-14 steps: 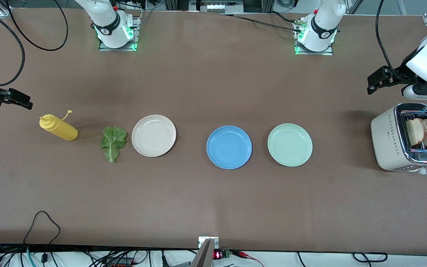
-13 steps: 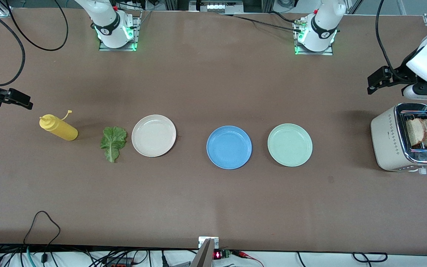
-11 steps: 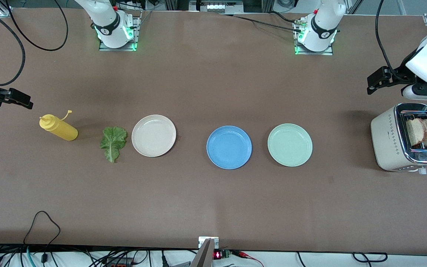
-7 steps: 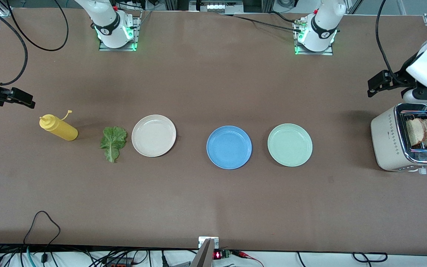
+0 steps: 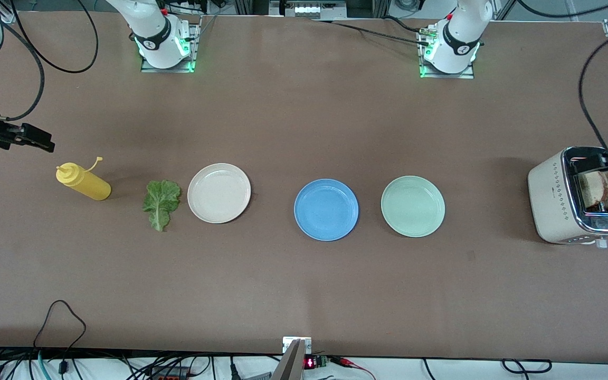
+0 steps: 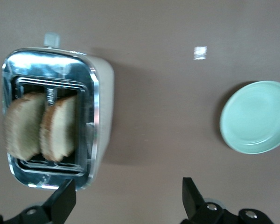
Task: Make sandwich in blue plate with both arms
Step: 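Move the right gripper toward the lettuce while the left gripper reaches the toaster, then grasp the lettuce with the right gripper while the left gripper grasps bread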
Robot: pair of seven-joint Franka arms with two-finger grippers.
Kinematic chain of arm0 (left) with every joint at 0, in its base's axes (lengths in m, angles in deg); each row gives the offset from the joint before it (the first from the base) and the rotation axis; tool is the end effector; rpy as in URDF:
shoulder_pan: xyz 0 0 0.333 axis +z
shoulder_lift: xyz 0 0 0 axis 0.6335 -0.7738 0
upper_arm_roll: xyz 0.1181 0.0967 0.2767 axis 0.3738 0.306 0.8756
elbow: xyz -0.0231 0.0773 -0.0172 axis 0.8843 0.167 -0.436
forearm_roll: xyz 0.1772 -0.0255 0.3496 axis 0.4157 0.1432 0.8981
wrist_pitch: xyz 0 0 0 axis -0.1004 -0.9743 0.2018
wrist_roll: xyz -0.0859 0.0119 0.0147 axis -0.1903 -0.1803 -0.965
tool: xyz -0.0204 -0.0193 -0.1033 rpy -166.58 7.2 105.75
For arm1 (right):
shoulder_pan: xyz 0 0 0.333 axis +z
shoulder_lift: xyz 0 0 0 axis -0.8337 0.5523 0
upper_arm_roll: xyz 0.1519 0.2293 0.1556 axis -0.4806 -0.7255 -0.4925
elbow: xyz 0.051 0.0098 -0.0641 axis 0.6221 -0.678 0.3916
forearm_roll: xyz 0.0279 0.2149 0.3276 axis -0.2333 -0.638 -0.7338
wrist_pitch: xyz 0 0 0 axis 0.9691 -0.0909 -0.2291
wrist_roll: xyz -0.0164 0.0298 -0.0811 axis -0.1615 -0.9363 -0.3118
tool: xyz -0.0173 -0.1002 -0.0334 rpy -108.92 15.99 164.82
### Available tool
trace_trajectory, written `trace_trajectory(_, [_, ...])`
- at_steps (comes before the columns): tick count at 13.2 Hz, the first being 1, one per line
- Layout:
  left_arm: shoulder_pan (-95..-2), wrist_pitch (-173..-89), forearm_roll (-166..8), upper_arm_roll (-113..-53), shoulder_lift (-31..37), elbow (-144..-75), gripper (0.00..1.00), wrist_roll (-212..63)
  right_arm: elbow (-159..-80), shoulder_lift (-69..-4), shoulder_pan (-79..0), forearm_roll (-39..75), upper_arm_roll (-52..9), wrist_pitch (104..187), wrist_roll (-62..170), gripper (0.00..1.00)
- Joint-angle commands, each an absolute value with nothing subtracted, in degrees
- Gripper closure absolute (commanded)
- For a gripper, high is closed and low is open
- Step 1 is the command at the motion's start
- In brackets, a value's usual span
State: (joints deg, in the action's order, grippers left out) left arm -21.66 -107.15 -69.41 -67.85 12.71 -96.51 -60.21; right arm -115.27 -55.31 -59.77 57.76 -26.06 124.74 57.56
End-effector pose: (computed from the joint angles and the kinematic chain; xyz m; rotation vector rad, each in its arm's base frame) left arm 0.6083 0.1602 0.4880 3.0917 0.1680 -0.2501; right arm 0.5790 -0.0449 0.5407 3.0919 -0.0534 -0.1502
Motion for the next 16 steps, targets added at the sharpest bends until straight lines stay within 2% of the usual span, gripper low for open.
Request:
trace_trajectory(1, [-17.88, -107.79, -70.25, -68.25, 8.25, -93.05, 0.00, -53.64, -115.81, -53.11, -59.38, 57.02, -26.13, 123.86, 56.91, 0.00])
trace_trajectory(4, [-15.32, -110.44, -69.81, -68.16, 6.13, -93.67, 0.00, -49.24, -115.89, -51.71, -58.42, 57.02, -26.13, 122.19, 56.91, 0.00])
trace_trajectory(9, [-14.08, -110.44, -69.72, -68.16, 3.58, -94.46, 0.00, -48.52, -117.56, -47.67, -56.57, 56.76, -26.21, 128.23, 57.00, 0.00])
trace_trajectory(15, [-13.11, -110.53, -69.45, -68.07, 1.56, -94.99, 0.00, -48.43, -127.58, -45.56, -54.38, 56.32, -26.21, 145.71, 58.14, 0.00])
trace_trajectory(16, [-13.11, -110.53, -69.45, -68.07, 1.21, -95.07, 0.05, -48.52, -127.67, -44.42, -54.19, 56.32, -26.13, 147.56, 59.45, 0.00])
